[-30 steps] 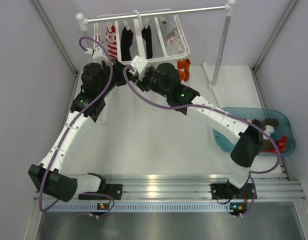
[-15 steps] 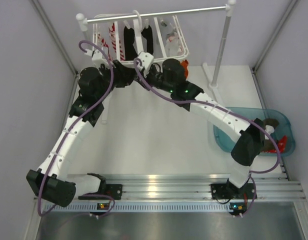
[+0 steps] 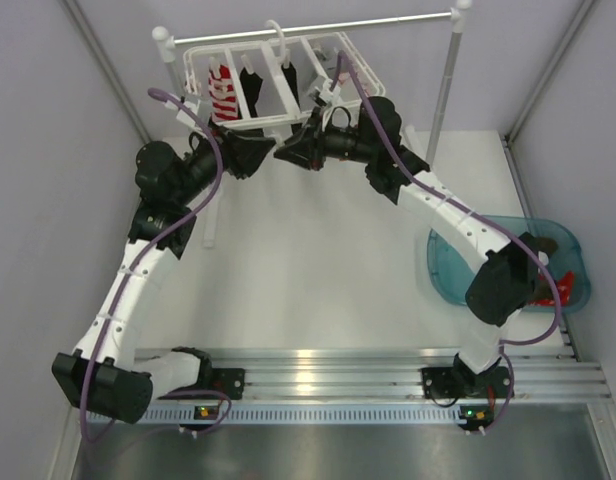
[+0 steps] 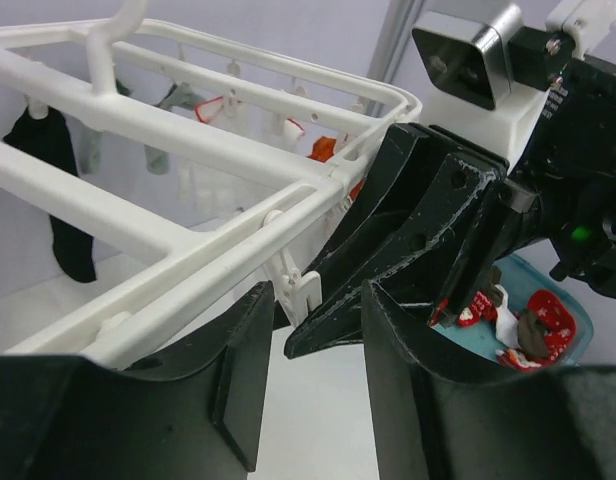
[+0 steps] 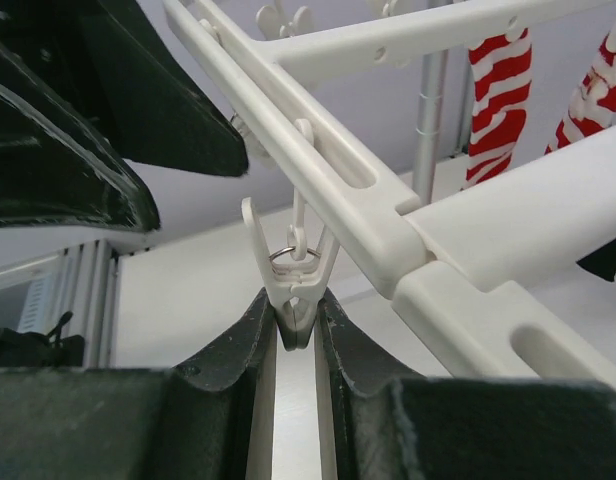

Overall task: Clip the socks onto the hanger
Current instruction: Open the clamp at the hanger.

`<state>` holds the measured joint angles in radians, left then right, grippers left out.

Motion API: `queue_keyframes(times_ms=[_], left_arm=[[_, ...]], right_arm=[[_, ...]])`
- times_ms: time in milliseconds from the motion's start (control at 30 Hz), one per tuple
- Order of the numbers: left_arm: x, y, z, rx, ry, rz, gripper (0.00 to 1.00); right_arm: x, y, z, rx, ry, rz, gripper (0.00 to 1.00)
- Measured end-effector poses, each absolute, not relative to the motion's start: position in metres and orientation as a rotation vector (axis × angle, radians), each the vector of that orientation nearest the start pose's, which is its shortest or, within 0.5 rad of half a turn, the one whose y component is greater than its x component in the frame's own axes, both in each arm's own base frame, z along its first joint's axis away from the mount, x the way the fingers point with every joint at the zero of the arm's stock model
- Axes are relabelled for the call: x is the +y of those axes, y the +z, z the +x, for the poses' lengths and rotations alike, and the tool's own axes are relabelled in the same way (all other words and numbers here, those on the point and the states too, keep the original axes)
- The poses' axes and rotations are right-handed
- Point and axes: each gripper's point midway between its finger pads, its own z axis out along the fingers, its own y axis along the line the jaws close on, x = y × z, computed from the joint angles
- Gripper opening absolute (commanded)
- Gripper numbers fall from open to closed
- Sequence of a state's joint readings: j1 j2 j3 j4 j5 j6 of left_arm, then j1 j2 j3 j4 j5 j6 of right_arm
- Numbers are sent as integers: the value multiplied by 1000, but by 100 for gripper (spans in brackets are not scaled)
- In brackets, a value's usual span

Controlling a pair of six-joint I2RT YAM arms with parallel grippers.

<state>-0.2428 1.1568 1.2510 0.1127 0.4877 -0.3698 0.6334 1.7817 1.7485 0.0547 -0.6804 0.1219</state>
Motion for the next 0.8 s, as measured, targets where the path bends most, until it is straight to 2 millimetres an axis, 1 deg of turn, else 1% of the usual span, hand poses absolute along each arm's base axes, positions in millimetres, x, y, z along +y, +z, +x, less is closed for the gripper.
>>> queue_keyframes(times_ms=[200,333,367,433,467,600,733,767,800], left_arm=[[-198,434,348,1399,-885,442,42],[-201,434,347,1380,-892,482,31],[-201,436,347,1371,-890,489,24],[-200,438,347,1359,-885,496,16],[-200,439,347,1353,-885,500,10],[-201,441,346,1338,-886,513,4],[-201,440,346,1338,-887,516,1],[-201,440,346,1338,-887,516,6],[-202,440,346,1337,-887,516,18]], right_arm=[[409,397,348,1341,1205,-953,0],[408,402,346,1325,1238,-948,0],[408,402,346,1324,1245,-950,0],[408,403,345,1325,1256,-946,0],[407,404,345,1320,1259,-946,0],[406,407,345,1311,1266,-944,0],[406,406,345,1319,1271,-942,0],[406,405,346,1320,1271,-942,0],[406,406,345,1319,1271,-942,0]])
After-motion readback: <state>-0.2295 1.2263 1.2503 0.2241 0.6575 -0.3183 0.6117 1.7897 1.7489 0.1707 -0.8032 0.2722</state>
